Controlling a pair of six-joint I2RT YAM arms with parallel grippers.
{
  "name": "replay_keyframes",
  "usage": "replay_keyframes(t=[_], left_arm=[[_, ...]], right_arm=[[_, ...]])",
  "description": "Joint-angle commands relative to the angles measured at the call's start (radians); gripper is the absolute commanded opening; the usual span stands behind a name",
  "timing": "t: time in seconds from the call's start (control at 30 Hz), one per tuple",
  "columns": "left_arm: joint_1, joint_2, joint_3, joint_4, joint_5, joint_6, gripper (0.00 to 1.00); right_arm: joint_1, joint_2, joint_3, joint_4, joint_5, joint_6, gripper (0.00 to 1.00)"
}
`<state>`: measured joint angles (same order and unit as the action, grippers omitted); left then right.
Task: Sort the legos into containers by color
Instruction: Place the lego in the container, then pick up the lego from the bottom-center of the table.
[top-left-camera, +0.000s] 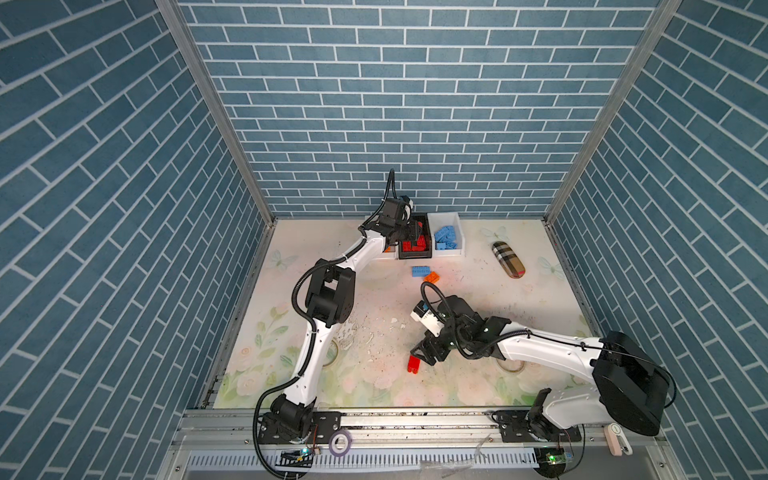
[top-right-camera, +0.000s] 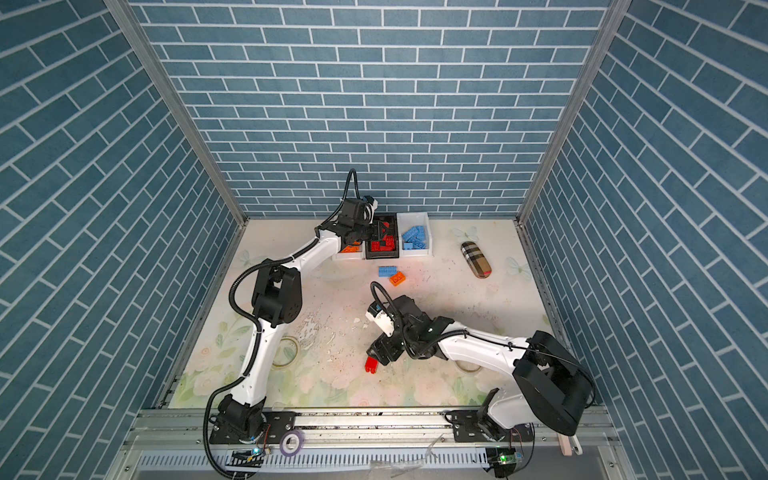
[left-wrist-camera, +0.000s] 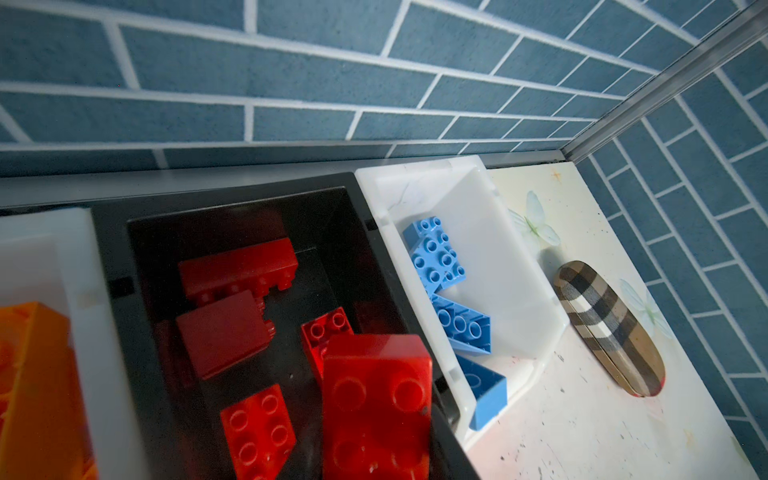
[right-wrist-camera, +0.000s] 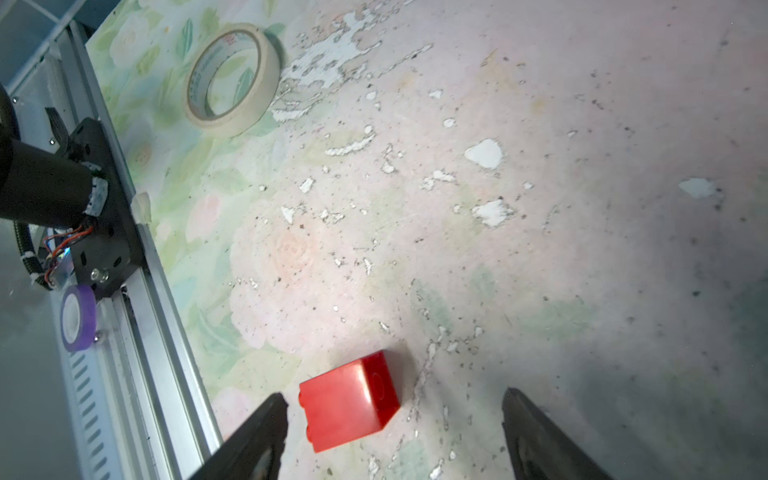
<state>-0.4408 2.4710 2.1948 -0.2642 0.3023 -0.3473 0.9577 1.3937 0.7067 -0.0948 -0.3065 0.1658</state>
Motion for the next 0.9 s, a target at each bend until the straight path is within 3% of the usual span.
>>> replay_keyframes(t=[0.0,0.43,0.87], left_arm=[[0.014,0.048,0.073,-0.033,0.015,0.008,0.36],[0.036,0.082,0.138,-0.044,0.03,-0.014,0.61],[0.036,-0.04,0.06,-0.044,0.021,0.01,0.63]], right_arm=[[0.034,0.015,0.028,-0.03,0.013,-0.073,0.83],[0.119,0.117,0.085,-0.1,0.111,-0.123,0.84],[0.164,0.199,0.101,-0.088,0.155,-0.137,0.82]])
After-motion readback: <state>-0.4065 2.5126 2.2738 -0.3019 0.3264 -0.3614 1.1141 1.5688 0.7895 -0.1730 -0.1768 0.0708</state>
